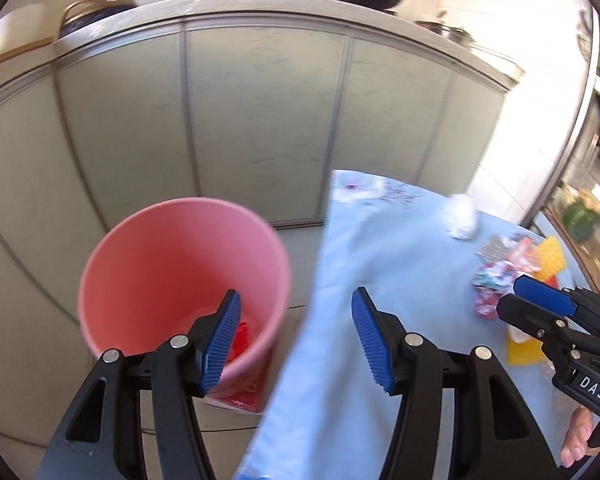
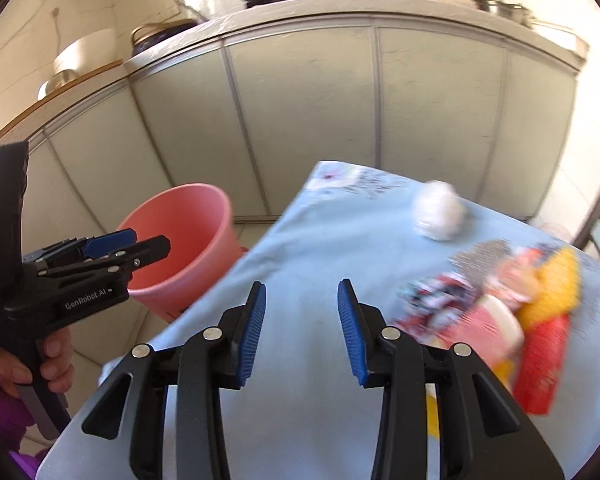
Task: Collect trash
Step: 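Move both open tools back over the trash pile on the table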
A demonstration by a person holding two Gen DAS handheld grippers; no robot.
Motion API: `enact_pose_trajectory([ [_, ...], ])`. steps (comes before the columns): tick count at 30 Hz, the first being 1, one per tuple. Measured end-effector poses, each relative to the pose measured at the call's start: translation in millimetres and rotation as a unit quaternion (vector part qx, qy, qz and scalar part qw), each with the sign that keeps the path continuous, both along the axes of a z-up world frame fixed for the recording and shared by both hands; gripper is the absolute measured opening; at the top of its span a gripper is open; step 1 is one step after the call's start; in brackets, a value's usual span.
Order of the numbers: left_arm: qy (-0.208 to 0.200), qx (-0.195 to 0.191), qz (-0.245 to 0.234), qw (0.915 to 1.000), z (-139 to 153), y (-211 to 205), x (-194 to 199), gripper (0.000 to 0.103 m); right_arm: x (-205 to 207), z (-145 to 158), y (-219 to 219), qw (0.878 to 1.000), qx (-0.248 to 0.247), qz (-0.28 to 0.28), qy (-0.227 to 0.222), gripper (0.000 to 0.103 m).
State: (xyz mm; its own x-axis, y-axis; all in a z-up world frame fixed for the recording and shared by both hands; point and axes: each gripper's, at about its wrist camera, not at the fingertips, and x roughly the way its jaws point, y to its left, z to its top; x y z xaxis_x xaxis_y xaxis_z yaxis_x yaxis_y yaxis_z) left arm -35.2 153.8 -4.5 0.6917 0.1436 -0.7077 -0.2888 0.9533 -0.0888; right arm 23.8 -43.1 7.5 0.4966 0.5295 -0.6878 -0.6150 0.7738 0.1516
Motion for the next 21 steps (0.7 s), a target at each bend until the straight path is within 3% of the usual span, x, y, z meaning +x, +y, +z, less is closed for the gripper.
enact_pose_trajectory([
  [13, 0.013, 0.000, -0.122, 0.9925, -3.0, -95.4, 31.1, 0.057, -7.2, -16.8, -116.1, 0.991, -0.003, -0.129, 0.024, 0.038],
  [21, 0.021, -0.014, -0.204, 0.9787, -3.4, -158.2, 46.7, 0.057, 3.7, -29.7, -161.8, 0.981, 0.005, -0.187, 0.044, 0.038],
])
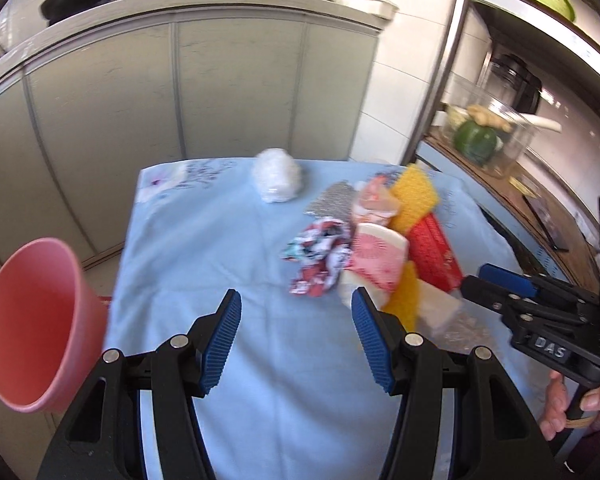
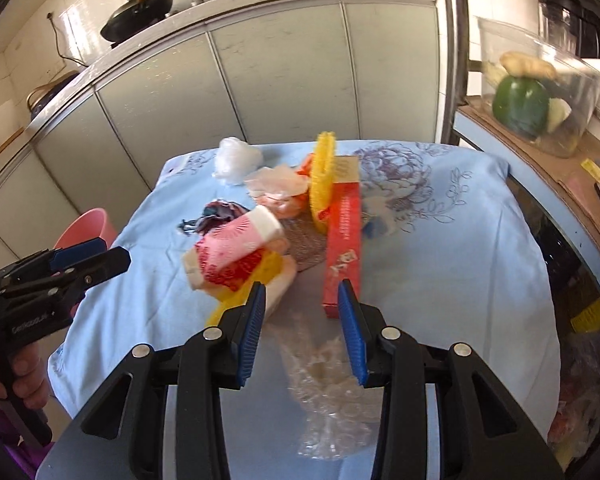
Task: Collect trash
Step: 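Move both open tools back over the trash pile on the table, then grasp the pink-patterned paper cup with the left tool while the right tool grasps the red box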
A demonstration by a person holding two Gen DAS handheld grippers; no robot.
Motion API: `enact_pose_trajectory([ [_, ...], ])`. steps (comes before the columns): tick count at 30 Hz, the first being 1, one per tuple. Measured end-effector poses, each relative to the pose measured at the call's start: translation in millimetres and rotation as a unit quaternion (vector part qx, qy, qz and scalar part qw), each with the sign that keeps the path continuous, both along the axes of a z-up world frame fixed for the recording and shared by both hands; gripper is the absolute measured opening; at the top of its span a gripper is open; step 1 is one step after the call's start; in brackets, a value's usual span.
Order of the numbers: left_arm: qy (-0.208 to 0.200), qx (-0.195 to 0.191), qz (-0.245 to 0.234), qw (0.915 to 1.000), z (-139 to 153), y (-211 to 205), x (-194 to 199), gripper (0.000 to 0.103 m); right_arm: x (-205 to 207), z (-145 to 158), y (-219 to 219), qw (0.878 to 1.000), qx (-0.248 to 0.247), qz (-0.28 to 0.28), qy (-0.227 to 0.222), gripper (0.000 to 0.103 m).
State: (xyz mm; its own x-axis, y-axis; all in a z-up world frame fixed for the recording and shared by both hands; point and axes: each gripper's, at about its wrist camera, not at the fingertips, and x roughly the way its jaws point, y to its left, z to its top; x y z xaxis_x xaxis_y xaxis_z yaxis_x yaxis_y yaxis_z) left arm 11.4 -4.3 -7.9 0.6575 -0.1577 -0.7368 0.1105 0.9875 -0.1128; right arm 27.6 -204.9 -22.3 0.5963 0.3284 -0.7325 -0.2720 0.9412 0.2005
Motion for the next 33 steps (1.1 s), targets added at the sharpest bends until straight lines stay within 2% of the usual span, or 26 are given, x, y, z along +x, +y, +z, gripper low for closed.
enact_pose_trajectory([
  [7, 0.003, 0.029, -0.050, 0.9983, -7.0, -42.0, 13.2, 0.057, 17.7, -8.5, 1.2, 1.000, -0.005, 0.000, 0.009, 0.038],
  [20, 0.027, 0.051, -0.056, 0.9968, -30.6, -55.4, 41.8, 0.056, 35.6, -17.8, 4.7, 1.000, -0.003, 0.002, 0.016, 0.038],
  [23, 0.024, 0.051, -0.057, 0.9968, -31.9, -57.6, 42.0, 0.050, 37.3, -17.0, 4.2, 1.000, -0.001, 0.001, 0.016, 0.038],
  [25, 0.019, 0.051, -0.059, 0.9968, -31.0, -57.6, 41.0, 0.041, 38.3, -16.9, 3.6, 1.000, 0.001, 0.000, 0.017, 0.038],
  [27, 0.013, 0.054, -0.063, 0.9965, -30.1, -57.9, 39.0, 0.039, 38.5, -17.2, 3.0, 1.000, 0.003, -0.001, 0.017, 0.038],
  [28, 0.010, 0.056, -0.063, 0.9964, -29.7, -58.5, 37.7, 0.027, 38.6, -17.1, 2.8, 1.000, 0.004, 0.000, 0.016, 0.038],
  [29, 0.003, 0.061, -0.059, 0.9964, -28.6, -58.5, 36.4, 0.020, 38.8, -17.1, 2.7, 1.000, 0.005, 0.000, 0.017, 0.038],
  [32, 0.001, 0.047, -0.059, 0.9972, -24.5, -54.2, 34.9, 0.015, 38.5, -17.5, 3.0, 1.000, 0.009, 0.002, 0.018, 0.038],
  [33, -0.002, 0.045, -0.056, 0.9974, -23.2, -52.6, 34.1, 0.006, 38.5, -17.3, 3.2, 1.000, 0.009, 0.002, 0.018, 0.038],
])
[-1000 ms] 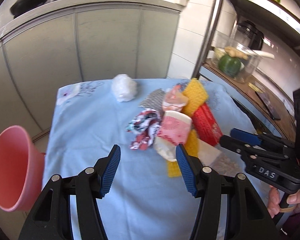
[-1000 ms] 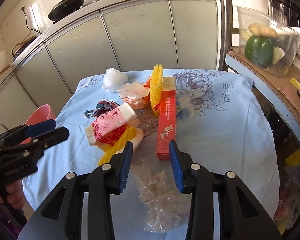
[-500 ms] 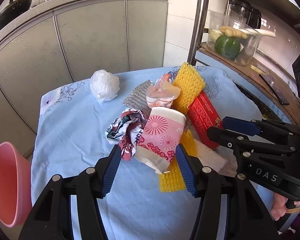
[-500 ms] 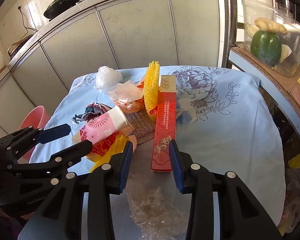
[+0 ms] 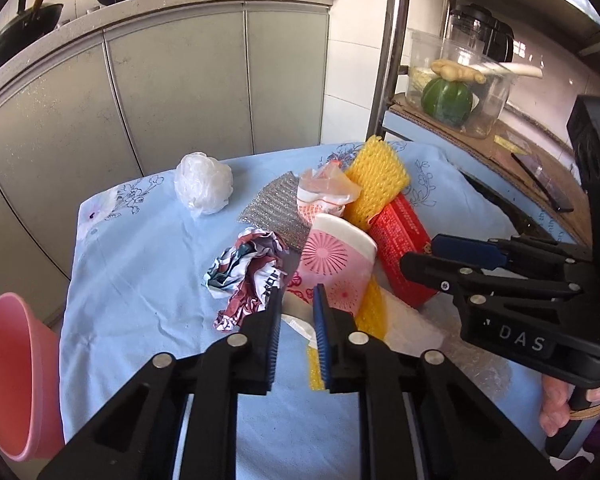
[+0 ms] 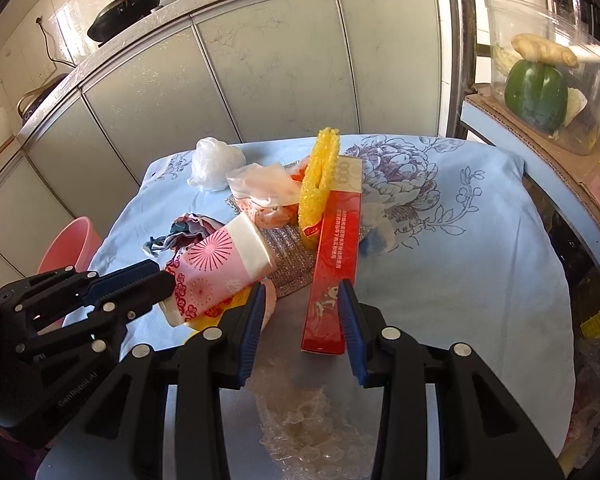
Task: Collect trash
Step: 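Grasp the pink-patterned paper cup with the left tool while the right tool grasps the red box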
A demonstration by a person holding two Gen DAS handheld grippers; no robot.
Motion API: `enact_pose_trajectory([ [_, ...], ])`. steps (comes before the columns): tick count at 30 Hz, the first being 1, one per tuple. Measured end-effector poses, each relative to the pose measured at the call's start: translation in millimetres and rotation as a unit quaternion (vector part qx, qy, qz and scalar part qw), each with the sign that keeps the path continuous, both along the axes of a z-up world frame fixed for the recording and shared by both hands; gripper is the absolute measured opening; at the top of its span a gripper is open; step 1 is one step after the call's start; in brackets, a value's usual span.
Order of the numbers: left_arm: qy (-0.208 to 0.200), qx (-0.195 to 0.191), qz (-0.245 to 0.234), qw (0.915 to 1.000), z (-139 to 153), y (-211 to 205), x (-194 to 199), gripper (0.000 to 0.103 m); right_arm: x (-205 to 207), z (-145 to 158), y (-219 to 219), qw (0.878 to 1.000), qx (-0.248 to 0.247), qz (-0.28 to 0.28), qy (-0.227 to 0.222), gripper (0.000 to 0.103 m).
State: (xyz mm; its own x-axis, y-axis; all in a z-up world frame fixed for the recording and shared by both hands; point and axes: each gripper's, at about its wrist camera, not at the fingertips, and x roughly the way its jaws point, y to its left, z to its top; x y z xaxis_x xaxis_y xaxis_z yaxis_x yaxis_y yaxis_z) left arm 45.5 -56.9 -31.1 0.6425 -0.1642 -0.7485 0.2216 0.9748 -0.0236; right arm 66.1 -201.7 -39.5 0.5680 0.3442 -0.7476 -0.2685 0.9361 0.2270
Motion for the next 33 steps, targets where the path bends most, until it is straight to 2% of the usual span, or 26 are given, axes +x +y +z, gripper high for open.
enact_pose_trajectory([
  [1, -0.005, 0.003, 0.002, 1.0000, 1.1, 0.6, -1.0, 0.000, -0.2, -0.1, 0.2, 1.000, 0.000, 0.001, 0.000, 0.038],
  [7, -0.001, -0.003, 0.009, 1.0000, 1.7, 8.7, -4.8, 0.000, -0.2, -0.4, -0.4, 1.000, 0.005, 0.000, 0.000, 0.038],
  [11, 0.005, -0.026, 0.009, 0.9996, 6.8, 17.7, -7.4, 0.000, 0.1, -0.2, -2.8, 1.000, 0.010, -0.001, 0.002, 0.038],
  [14, 0.005, -0.028, -0.005, 0.9996, 10.7, 17.7, -11.4, 0.012, 0.6, -0.8, -4.5, 1.000, 0.012, -0.002, 0.003, 0.038],
  [15, 0.005, -0.027, -0.010, 0.9996, 11.2, 16.4, -12.4, 0.025, 1.0, -1.0, -5.0, 1.000, 0.012, -0.002, 0.002, 0.038],
  [16, 0.005, -0.027, -0.015, 0.9995, 11.2, 14.7, -13.2, 0.033, 1.5, -1.0, -5.3, 1.000, 0.013, -0.002, 0.002, 0.038],
  [19, 0.014, -0.014, -0.018, 0.9996, 5.3, 8.9, -8.6, 0.036, 3.2, -0.8, -6.4, 1.000, 0.018, -0.002, 0.004, 0.038],
  [23, 0.040, -0.016, -0.013, 0.9990, -8.8, 5.9, 5.7, 0.036, 4.9, -0.9, -7.9, 1.000, 0.020, -0.002, 0.005, 0.039],
  [24, 0.038, -0.019, -0.015, 0.9990, -9.8, 4.3, 8.0, 0.037, 5.4, -1.0, -8.3, 1.000, 0.019, -0.002, 0.005, 0.046],
  [26, 0.037, -0.021, -0.019, 0.9989, -10.7, 0.6, 11.9, 0.037, 7.4, -2.7, -9.5, 1.000, 0.020, -0.006, 0.007, 0.051],
  [29, 0.045, -0.026, -0.026, 0.9983, -14.1, -5.2, 17.1, 0.044, 11.3, -4.2, -9.8, 1.000, 0.015, -0.009, 0.005, 0.052],
  [33, 0.051, -0.033, -0.031, 0.9976, -14.3, -11.5, 19.2, 0.044, 19.0, -9.8, -12.2, 1.000, 0.008, -0.016, 0.012, 0.052],
])
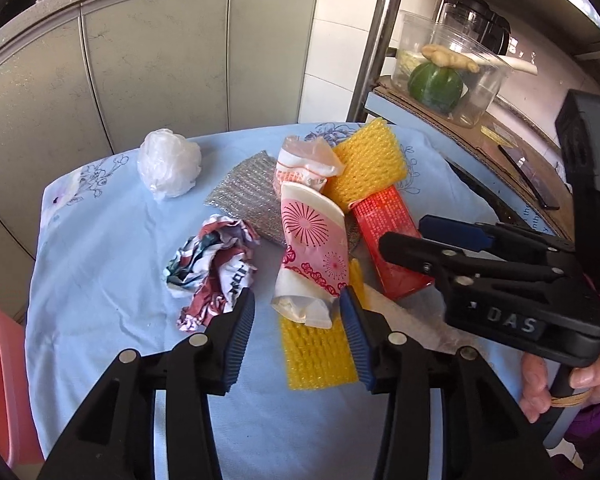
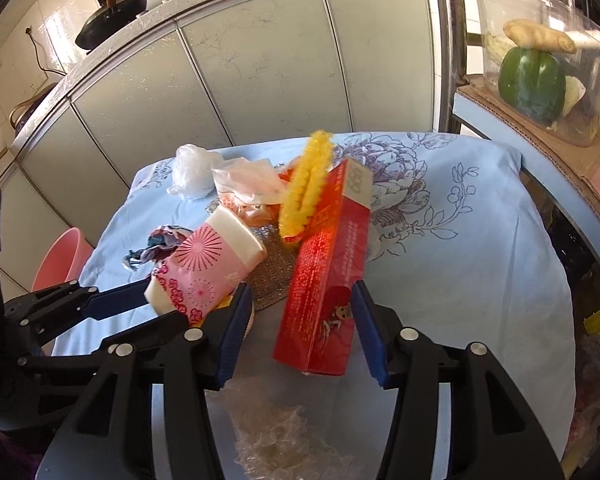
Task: Collect trash
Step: 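Grasp the pink-patterned paper cup with the left tool while the right tool grasps the red box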
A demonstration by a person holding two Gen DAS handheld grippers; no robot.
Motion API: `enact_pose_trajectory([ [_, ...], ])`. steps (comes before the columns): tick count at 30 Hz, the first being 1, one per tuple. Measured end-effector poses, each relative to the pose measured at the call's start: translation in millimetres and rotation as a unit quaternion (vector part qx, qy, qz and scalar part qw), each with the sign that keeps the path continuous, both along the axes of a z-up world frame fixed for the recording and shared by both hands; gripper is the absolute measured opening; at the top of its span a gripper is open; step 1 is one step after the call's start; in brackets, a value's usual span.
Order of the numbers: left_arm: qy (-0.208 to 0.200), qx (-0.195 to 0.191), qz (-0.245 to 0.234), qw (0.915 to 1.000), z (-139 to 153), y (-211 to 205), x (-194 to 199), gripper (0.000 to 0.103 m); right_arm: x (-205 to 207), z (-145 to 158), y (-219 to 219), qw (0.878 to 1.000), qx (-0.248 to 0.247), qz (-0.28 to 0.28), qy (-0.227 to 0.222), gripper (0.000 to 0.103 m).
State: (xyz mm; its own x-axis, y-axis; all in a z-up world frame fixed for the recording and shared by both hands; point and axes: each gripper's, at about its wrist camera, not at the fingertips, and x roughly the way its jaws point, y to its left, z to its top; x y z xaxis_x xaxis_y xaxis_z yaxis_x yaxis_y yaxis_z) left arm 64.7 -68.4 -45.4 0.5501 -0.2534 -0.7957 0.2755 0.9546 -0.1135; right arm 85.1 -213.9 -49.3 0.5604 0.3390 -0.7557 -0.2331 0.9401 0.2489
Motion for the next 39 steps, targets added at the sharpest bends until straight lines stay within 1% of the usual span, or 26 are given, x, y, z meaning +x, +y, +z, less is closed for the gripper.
enact_pose_trajectory([
  [5, -0.005, 0.000, -0.004, 1.0000, -0.8, -8.1, 1.5, 0.044, 10.1, -16.6, -8.2, 1.000, 0.003, -0.009, 0.025, 0.052],
  [7, -0.016, 0.003, -0.003, 0.9999, -0.7, -10.7, 1.8, 0.041, 12.1, -20.8, -9.2, 1.000, 0.003, -0.009, 0.029, 0.052],
  [9, -0.020, 0.007, -0.001, 0.9998, -1.5, -11.2, 3.1, 0.040, 12.3, -22.0, -10.3, 1.000, 0.003, -0.011, 0.026, 0.052],
  [15, -0.032, 0.000, 0.011, 0.9994, 0.7, -5.4, 4.4, 0.037, 20.0, -21.5, -9.1, 1.000, -0.002, -0.008, 0.020, 0.052],
  [16, -0.033, -0.002, 0.011, 0.9994, 1.5, -4.2, 3.8, 0.029, 21.2, -21.1, -8.3, 1.000, -0.004, -0.006, 0.019, 0.052],
  [19, -0.039, -0.006, 0.008, 0.9992, 4.8, -1.3, 0.3, 0.030, 23.3, -20.1, -7.3, 1.000, -0.004, -0.003, 0.017, 0.051],
  [20, -0.041, -0.007, 0.007, 0.9991, 5.9, -0.4, -1.0, 0.029, 22.8, -19.4, -7.0, 1.000, -0.003, -0.001, 0.015, 0.048],
  [21, -0.044, -0.007, 0.008, 0.9990, 7.2, 0.8, -2.8, 0.029, 21.2, -18.4, -6.8, 1.000, -0.003, 0.000, 0.012, 0.046],
  [24, -0.049, -0.015, 0.008, 0.9987, 11.6, 4.9, -7.4, 0.029, 15.2, -13.9, -7.3, 1.000, -0.001, 0.002, 0.003, 0.044],
  [30, -0.060, -0.033, 0.009, 0.9976, 23.8, 14.9, -20.5, 0.029, -2.8, 2.9, -8.4, 1.000, -0.002, 0.006, -0.021, 0.043],
  [33, -0.067, -0.045, 0.013, 0.9967, 31.6, 23.3, -29.2, 0.029, -11.7, 13.0, -9.7, 0.999, 0.007, 0.005, -0.031, 0.043],
  [37, -0.081, -0.049, 0.021, 0.9953, 41.8, 33.8, -41.8, 0.029, -24.4, 27.3, -11.3, 0.999, 0.019, 0.003, -0.048, 0.042],
  [38, -0.084, -0.051, 0.024, 0.9949, 43.8, 36.9, -45.1, 0.029, -27.0, 31.0, -11.2, 0.998, 0.020, 0.004, -0.053, 0.020],
  [39, -0.086, -0.052, 0.027, 0.9946, 45.8, 40.3, -48.0, 0.029, -28.3, 33.6, -10.9, 0.998, 0.021, 0.004, -0.053, 0.010],
])
